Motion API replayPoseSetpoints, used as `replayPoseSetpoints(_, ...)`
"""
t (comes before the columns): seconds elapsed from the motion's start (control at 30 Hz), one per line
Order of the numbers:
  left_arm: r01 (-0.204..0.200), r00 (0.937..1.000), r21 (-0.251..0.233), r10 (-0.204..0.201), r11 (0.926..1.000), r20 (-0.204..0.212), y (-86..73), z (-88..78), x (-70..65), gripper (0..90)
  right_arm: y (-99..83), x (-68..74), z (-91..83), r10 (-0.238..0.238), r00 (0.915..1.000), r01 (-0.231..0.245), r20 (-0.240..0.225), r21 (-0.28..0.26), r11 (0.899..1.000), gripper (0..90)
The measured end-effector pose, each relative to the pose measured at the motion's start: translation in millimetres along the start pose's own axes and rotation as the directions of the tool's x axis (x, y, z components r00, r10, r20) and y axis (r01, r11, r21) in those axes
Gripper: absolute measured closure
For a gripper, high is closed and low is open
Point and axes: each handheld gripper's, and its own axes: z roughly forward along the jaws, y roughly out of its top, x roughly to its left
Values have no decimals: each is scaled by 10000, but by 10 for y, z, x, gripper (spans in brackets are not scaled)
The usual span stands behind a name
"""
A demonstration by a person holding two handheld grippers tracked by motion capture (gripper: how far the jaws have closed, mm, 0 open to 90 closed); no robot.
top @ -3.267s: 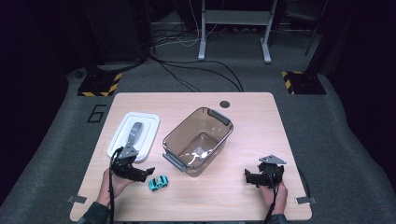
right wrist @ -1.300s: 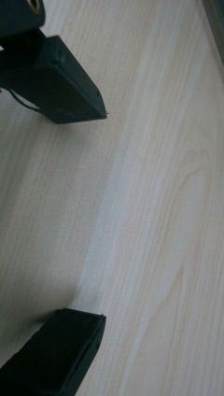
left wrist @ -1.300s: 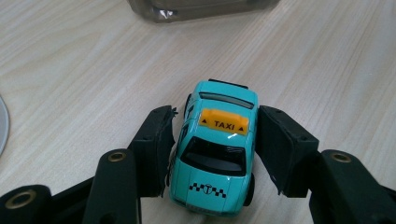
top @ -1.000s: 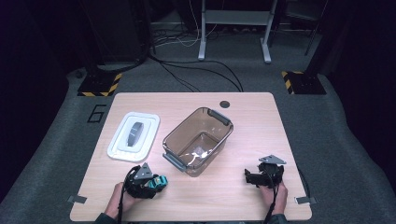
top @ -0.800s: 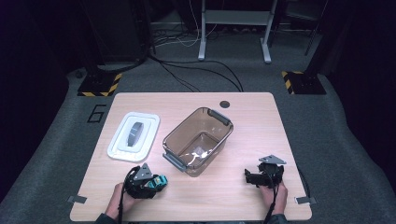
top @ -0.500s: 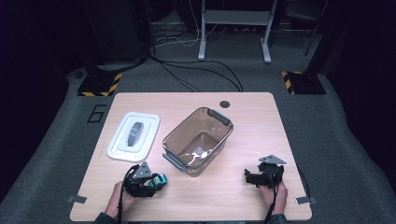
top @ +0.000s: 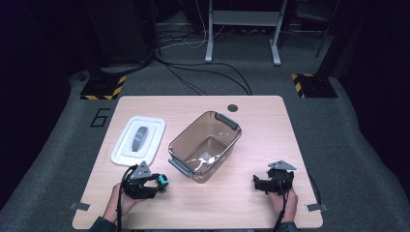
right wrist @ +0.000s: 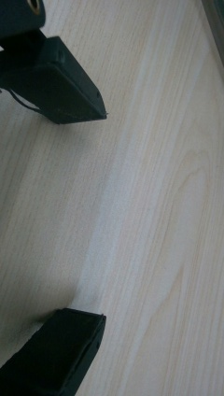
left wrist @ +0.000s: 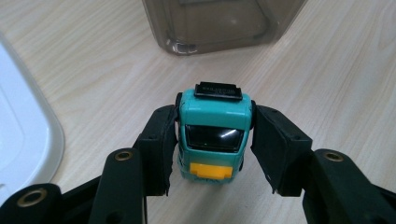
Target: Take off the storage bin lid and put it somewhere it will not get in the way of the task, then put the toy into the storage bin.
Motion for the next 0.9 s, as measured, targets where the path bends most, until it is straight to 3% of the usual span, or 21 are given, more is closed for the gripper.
replayPoseSetpoints(0.47, 15, 9998, -12, -15, 10000, 222, 36, -15, 3, 500, 0, -1, 0, -4, 10000, 4, -9, 4, 10000, 26)
replayPoseSetpoints(0.9, -156, 9999, -238, 156, 9996, 0, 112, -169, 30, 500, 0, -1, 0, 1, 10000, -1, -7, 7, 10000, 26)
